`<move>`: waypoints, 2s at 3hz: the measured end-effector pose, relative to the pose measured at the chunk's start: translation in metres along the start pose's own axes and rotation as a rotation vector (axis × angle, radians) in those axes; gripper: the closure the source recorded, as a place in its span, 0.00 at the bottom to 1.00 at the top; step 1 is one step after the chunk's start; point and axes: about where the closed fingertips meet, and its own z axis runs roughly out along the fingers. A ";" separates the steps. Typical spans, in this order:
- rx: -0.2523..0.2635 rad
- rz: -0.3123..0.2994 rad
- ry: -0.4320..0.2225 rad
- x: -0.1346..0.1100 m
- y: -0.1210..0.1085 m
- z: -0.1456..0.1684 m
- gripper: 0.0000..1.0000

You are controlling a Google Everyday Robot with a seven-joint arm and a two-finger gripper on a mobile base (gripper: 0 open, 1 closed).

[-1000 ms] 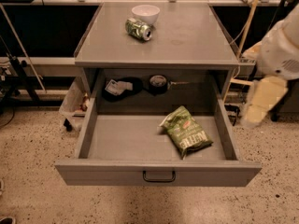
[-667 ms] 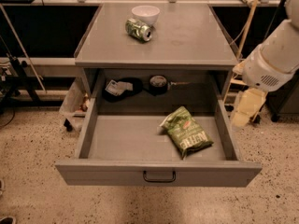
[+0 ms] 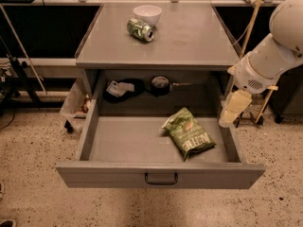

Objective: Pick green jalapeno chip bag from top drawer and place on counter

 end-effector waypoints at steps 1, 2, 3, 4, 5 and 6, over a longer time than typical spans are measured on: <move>-0.041 0.025 -0.057 0.003 -0.001 0.049 0.00; -0.072 0.067 -0.106 0.004 -0.012 0.131 0.00; -0.090 0.089 -0.152 -0.003 -0.016 0.197 0.00; -0.125 0.088 -0.156 -0.009 -0.009 0.245 0.00; -0.130 0.090 -0.156 -0.008 -0.008 0.249 0.00; -0.130 0.090 -0.156 -0.008 -0.008 0.249 0.19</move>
Offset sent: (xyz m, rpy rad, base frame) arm 0.0944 0.0426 -0.2100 0.2185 0.0510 -0.0555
